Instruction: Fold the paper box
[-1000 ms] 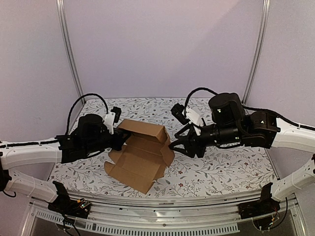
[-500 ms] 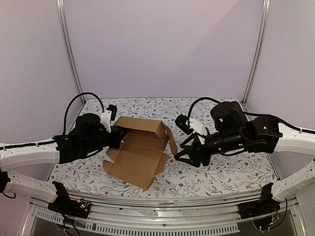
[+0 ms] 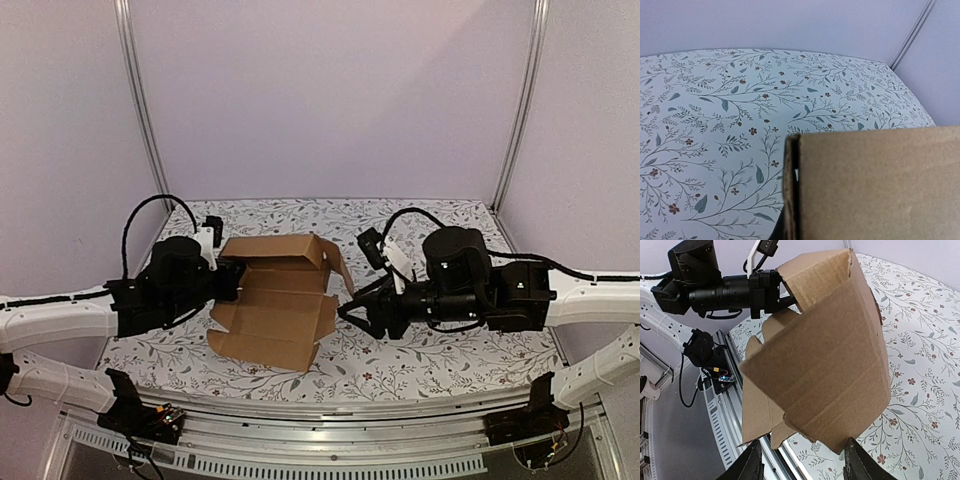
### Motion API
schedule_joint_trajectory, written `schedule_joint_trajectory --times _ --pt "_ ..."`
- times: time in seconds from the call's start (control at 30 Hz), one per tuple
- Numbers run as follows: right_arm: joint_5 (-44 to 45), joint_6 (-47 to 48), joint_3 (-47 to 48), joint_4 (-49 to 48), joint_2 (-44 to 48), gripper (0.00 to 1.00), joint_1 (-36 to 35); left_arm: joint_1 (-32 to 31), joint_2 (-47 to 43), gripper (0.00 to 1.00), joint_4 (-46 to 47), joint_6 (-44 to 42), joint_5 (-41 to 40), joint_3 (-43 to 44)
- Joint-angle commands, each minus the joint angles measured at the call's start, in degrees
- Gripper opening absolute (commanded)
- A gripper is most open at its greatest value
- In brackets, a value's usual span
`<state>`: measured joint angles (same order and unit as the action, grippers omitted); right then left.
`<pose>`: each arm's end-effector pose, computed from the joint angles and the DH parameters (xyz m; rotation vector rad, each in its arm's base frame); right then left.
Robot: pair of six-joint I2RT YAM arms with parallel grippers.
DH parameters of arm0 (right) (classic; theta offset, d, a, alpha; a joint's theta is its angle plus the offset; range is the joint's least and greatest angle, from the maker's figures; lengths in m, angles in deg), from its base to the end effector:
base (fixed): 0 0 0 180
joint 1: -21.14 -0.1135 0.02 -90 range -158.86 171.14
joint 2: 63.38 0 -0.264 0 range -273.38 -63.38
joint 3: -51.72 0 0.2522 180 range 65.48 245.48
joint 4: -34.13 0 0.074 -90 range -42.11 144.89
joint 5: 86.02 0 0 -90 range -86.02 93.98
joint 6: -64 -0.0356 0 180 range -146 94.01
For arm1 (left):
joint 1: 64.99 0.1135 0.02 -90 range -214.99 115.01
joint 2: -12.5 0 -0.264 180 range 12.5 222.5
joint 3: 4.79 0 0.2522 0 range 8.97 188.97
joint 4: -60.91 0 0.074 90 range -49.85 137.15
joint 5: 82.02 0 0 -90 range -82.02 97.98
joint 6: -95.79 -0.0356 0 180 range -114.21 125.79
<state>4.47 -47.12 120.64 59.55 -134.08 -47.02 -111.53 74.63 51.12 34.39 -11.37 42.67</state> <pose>0.1053 0.2619 0.3047 -0.8673 2.0071 0.9311 0.1726 -0.1650 0.2385 0.0949 2.0064 -0.5139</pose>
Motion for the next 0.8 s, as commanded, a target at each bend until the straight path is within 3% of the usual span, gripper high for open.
schedule_joint_trajectory --times 0.0,0.2,0.77 --pt "5.91 -6.66 -1.22 -7.66 -2.27 0.53 -1.6 -0.13 -1.17 0.0 -1.85 2.66 -3.75 -0.98" --pt "11.45 -10.89 -0.71 -8.39 -4.83 0.54 -1.77 -0.13 -2.28 0.0 -1.94 4.09 -3.33 -1.54" --pt "13.79 -12.53 -1.09 -7.94 -7.66 0.44 -2.36 -0.04 -6.88 0.0 -2.69 6.53 -0.28 -2.59"
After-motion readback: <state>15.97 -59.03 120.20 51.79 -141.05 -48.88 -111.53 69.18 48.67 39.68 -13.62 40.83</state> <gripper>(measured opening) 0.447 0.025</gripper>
